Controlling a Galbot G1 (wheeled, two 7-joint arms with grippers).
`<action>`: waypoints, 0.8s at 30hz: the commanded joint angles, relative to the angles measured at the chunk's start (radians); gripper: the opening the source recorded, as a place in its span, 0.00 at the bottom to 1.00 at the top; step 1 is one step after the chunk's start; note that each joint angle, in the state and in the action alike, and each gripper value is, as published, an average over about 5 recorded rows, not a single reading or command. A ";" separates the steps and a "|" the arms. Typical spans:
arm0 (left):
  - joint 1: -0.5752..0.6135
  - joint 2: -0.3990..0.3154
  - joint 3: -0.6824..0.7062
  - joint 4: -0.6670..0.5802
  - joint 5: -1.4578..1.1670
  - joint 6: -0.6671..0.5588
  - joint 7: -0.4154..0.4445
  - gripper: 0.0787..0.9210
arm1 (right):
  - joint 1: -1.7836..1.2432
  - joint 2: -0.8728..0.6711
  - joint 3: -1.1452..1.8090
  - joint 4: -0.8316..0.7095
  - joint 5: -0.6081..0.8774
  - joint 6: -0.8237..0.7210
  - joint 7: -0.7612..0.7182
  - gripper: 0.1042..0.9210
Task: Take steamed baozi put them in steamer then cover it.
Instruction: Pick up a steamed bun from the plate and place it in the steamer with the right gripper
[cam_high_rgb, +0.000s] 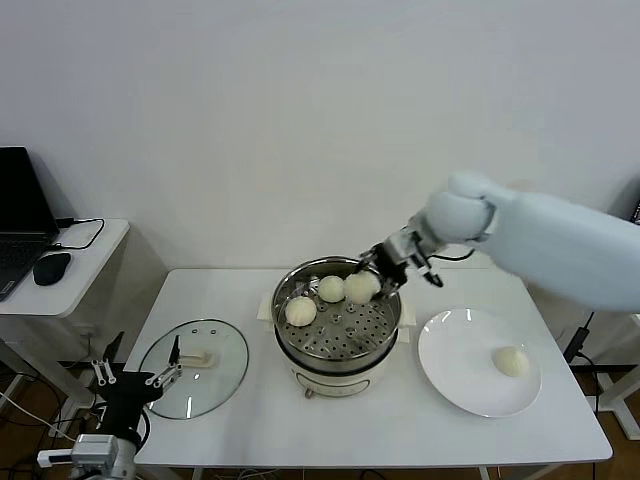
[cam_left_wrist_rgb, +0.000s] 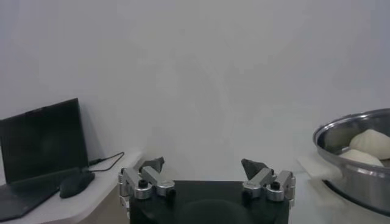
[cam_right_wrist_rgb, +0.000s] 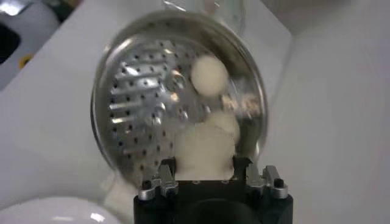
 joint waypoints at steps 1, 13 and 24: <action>0.001 -0.012 -0.007 0.001 0.000 -0.002 -0.001 0.88 | -0.002 0.174 -0.113 -0.024 -0.166 0.213 0.025 0.59; 0.004 -0.020 -0.017 0.005 -0.003 -0.009 -0.001 0.88 | -0.022 0.207 -0.139 -0.035 -0.278 0.310 0.006 0.60; 0.003 -0.020 -0.015 0.010 -0.003 -0.015 -0.003 0.88 | -0.028 0.183 -0.141 -0.016 -0.301 0.324 0.020 0.63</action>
